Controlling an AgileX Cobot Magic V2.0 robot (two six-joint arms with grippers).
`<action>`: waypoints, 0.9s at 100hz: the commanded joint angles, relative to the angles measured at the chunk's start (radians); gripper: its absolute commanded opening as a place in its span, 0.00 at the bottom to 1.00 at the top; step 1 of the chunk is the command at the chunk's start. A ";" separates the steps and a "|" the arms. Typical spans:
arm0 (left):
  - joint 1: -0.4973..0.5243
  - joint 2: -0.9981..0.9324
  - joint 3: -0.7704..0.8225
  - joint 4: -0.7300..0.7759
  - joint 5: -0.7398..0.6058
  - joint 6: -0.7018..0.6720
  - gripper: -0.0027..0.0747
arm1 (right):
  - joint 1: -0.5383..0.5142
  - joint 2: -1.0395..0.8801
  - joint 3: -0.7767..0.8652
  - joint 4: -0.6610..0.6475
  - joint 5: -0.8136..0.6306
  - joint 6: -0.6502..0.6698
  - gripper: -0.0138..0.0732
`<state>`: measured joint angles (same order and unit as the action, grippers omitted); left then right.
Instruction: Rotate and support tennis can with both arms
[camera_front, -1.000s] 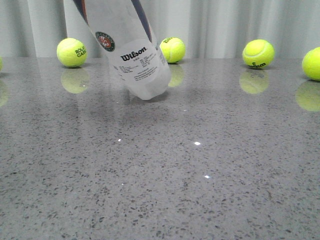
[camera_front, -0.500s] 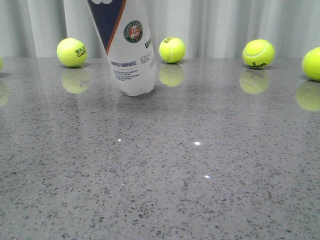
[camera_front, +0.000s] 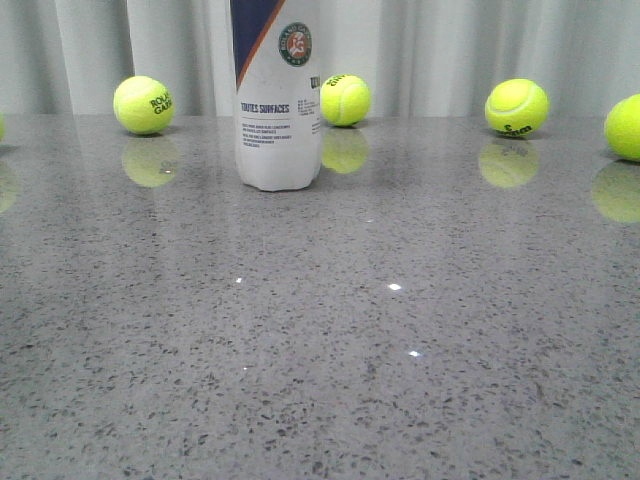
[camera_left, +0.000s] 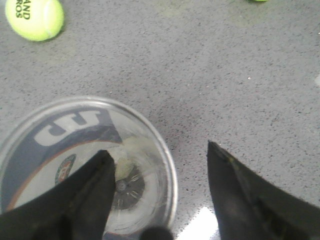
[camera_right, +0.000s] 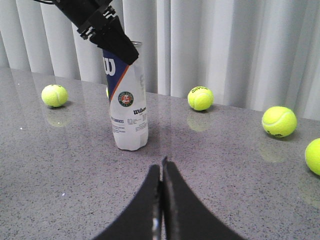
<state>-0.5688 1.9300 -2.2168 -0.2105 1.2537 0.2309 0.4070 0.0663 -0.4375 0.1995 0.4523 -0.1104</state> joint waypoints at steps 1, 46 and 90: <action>0.001 -0.052 -0.037 -0.040 -0.044 0.003 0.54 | -0.007 0.011 -0.022 -0.001 -0.072 -0.004 0.09; -0.028 -0.143 -0.017 -0.045 -0.210 0.009 0.41 | -0.007 0.011 -0.022 -0.001 -0.072 -0.004 0.09; -0.047 -0.415 0.379 -0.036 -0.460 0.009 0.01 | -0.007 0.011 -0.022 -0.001 -0.072 -0.004 0.09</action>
<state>-0.6088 1.6278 -1.9080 -0.2248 0.9253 0.2382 0.4070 0.0663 -0.4375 0.1995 0.4523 -0.1104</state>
